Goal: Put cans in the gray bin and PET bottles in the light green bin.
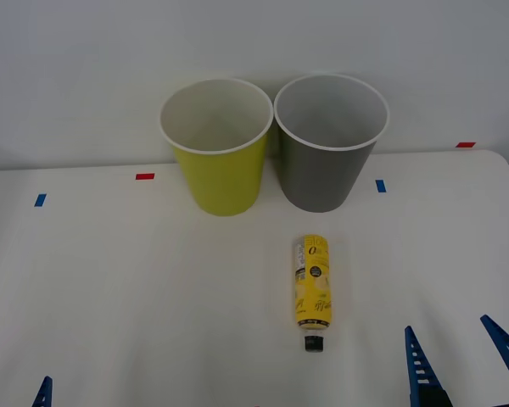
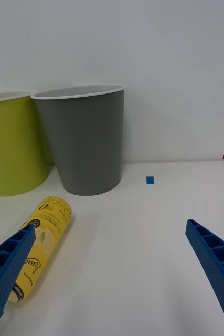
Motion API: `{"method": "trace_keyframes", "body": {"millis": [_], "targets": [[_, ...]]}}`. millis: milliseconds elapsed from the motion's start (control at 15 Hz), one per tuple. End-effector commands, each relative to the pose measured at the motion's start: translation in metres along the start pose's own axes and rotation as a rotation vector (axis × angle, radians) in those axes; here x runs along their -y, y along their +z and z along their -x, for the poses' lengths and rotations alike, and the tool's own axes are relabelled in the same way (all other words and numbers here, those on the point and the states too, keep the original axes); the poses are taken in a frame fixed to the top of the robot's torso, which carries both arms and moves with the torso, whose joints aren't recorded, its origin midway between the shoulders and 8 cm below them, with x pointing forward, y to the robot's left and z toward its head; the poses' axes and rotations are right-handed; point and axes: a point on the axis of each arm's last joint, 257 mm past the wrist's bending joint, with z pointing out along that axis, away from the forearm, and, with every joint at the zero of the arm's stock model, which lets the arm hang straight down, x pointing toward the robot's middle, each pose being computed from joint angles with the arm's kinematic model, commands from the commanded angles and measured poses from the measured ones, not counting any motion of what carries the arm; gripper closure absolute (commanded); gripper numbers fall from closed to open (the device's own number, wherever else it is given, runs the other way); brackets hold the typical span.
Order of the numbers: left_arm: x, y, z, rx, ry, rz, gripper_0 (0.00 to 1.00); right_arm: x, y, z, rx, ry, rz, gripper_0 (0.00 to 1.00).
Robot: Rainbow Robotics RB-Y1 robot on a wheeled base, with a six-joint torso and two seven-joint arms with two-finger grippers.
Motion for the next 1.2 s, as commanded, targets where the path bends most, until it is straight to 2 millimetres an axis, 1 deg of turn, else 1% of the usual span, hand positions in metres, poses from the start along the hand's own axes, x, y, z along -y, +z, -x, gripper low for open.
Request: {"method": "trace_keyframes", "body": {"millis": [67,1000,1067,1133,1200], "targets": [[0.000,0.000,0.000,0.000,0.000,0.000,0.00,0.000,0.000,0.000,0.000,0.000,0.000,0.00],[0.000,0.000,0.000,0.000,0.000,0.000,0.00,0.000,0.000,0.000,0.000,0.000,0.000,0.00],[0.000,0.000,0.000,0.000,0.000,0.000,0.00,0.002,-0.003,-0.026,-0.056,0.010,-0.016,0.00],[0.000,0.000,0.000,0.000,0.000,0.000,0.00,-0.001,-0.004,-0.028,-0.051,0.011,-0.014,0.00],[0.000,0.000,0.000,0.000,0.000,0.000,0.00,-0.005,0.001,-0.021,-0.012,0.016,-0.015,0.00]]}}
